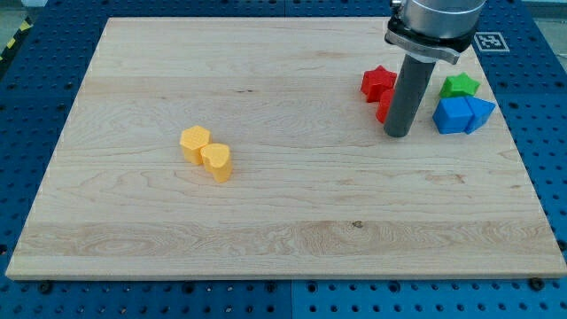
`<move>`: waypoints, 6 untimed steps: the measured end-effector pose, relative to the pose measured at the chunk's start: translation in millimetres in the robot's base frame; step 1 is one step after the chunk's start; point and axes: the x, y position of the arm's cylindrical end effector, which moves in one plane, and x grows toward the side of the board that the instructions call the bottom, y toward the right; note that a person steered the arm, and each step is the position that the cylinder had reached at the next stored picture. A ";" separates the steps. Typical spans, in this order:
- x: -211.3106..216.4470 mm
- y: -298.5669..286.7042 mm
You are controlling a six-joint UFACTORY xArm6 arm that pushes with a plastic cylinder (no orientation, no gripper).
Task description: Move your arm towards yellow heart
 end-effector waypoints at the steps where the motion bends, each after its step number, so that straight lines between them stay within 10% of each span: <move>1: 19.4 -6.7; 6: 110.0 -237.1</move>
